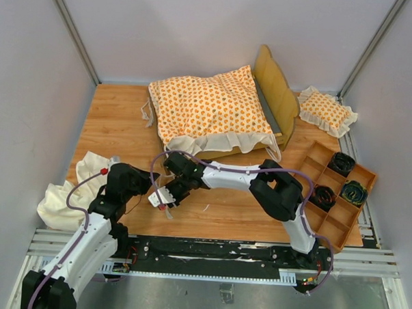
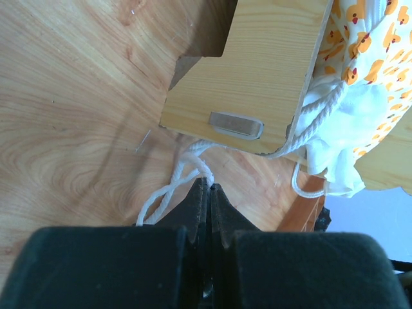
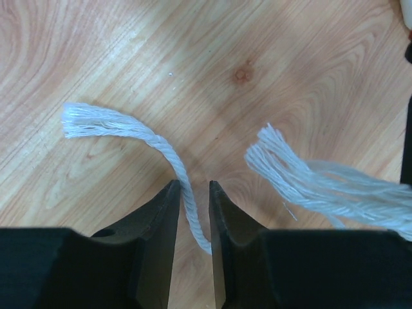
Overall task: Set up the pet bed
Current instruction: Tie the ropes to the bed frame.
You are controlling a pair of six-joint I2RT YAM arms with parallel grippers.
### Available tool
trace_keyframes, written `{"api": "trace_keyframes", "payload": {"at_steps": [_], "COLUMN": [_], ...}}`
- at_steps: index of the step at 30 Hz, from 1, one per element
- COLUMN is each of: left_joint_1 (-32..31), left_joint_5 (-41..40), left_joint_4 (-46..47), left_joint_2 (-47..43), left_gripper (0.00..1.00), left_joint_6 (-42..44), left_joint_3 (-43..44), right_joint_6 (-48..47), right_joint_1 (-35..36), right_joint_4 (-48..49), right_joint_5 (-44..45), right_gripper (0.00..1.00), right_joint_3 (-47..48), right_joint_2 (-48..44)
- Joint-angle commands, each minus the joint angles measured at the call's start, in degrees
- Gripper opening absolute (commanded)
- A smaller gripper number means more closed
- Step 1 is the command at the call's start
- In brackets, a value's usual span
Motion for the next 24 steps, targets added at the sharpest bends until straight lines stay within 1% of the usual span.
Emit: {"api": "trace_keyframes", "payload": {"at_steps": [1, 6, 10, 12, 14, 19, 24], "left_joint_1": [0.63, 0.71, 0.72, 0.77, 0.73, 0.71, 0.72], "left_joint_5": [-1.12, -0.95, -1.05, -1.03, -0.81, -0.5, -0.9], "left_joint_4": [1.66, 1.76, 2.32, 2.46, 2.45, 2.38, 1.41], "left_joint_2": [0.02, 0.1, 0.3, 0.65, 0.94, 0.61, 0.75], "left_gripper": [0.0, 0.0, 0.0, 0.0, 0.0, 0.0, 0.0], "left_joint_6": [-0.12, -0.47, -0.16, 0.25, 0.39, 0.88, 0.94], "left_joint_3": [-0.49, -0.4, -0.65, -0.95, -1.23, -1.38, -1.44], "right_joint_6": [-3.57, -5.21, -5.84, -6.15, -6.22, -5.43, -4.89], "right_joint_1": [-0.89, -0.87, -0.83, -0.98, -1.28, -2.45, -3.28], "right_joint_4": [-8.02, -15.19, -19.54, -20.4, -20.35, -20.48, -21.05], "right_joint_5": [-0.97, -0.88, -0.24, 0.77, 1.21, -1.58, -2.54], "right_gripper": [0.25, 0.21, 0.11, 0.07, 0.01, 0.0, 0.0], "right_joint_3": [1.78, 4.46, 7.02, 7.7, 7.9, 6.88, 4.45], "right_joint_2": [2.39, 3.59, 5.12, 5.23, 4.75, 2.15, -0.75]}}
